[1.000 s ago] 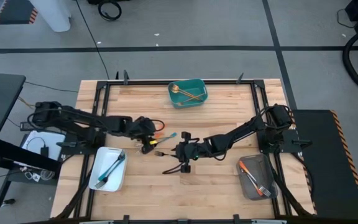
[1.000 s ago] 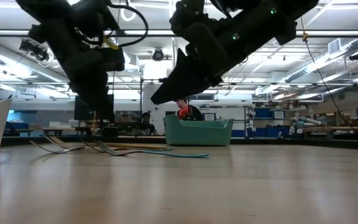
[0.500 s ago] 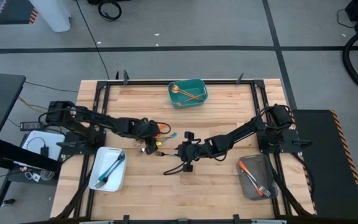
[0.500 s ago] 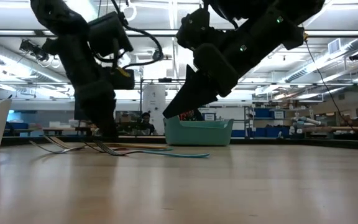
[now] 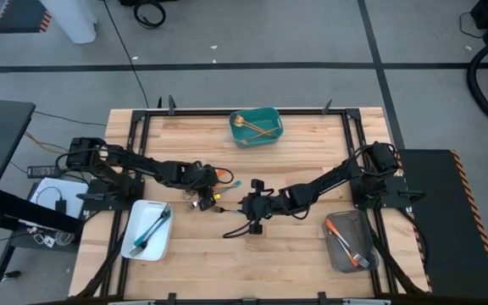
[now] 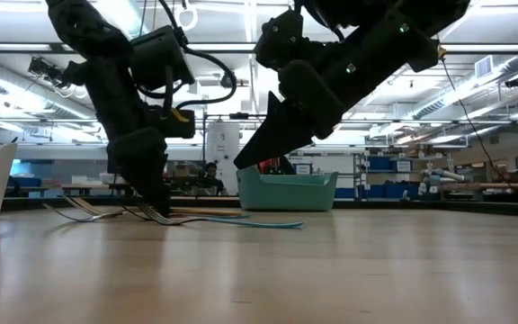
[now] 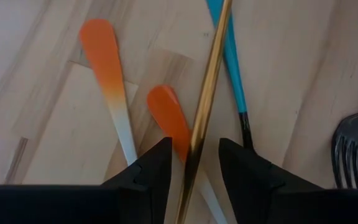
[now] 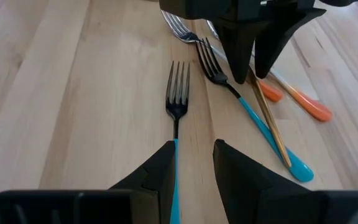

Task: Sort silverware by color (type)
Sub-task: Put the gold fork into the blue bin

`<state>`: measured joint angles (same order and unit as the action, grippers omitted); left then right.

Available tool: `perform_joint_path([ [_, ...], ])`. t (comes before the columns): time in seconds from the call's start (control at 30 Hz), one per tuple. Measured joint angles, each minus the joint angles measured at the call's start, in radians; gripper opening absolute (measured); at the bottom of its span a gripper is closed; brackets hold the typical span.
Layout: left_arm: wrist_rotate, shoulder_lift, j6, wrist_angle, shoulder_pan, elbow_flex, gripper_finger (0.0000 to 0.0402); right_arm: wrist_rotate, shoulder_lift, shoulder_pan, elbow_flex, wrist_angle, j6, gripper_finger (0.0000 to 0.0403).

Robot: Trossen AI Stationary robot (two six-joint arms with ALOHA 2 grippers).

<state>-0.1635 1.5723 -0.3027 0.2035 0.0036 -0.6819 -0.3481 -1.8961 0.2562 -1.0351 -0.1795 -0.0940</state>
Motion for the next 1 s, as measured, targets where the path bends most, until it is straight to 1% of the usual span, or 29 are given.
perform_joint_path([
  [0.17, 0.0, 0.0, 0.0, 0.002, 0.0, 0.0, 0.014, 0.002, 0.0, 0.0, 0.0, 0.0, 0.0, 0.0115],
  [0.23, 0.0, 0.0, 0.0, 0.002, 0.0, 0.0, 0.0132, 0.002, 0.0, 0.0, 0.0, 0.0, 0.0, 0.0115],
  [0.53, 0.0, 0.0, -0.006, -0.005, 0.0, 0.0, 0.0053, 0.009, 0.0, 0.0, 0.0, 0.001, 0.0, 0.0115],
  [0.67, 0.0, -0.002, -0.001, 0.0, 0.0, 0.0, 0.0027, 0.01, 0.0, 0.0, 0.0, 0.001, 0.0, 0.0115],
  [0.87, 0.008, -0.008, 0.005, 0.005, 0.0, 0.001, 0.0025, 0.014, 0.0, 0.0, 0.0, 0.005, -0.019, 0.0115],
  [1.0, 0.01, -0.009, 0.004, 0.005, 0.0, 0.001, 0.0025, 0.06, 0.0, 0.0, -0.001, 0.019, -0.045, 0.0115],
])
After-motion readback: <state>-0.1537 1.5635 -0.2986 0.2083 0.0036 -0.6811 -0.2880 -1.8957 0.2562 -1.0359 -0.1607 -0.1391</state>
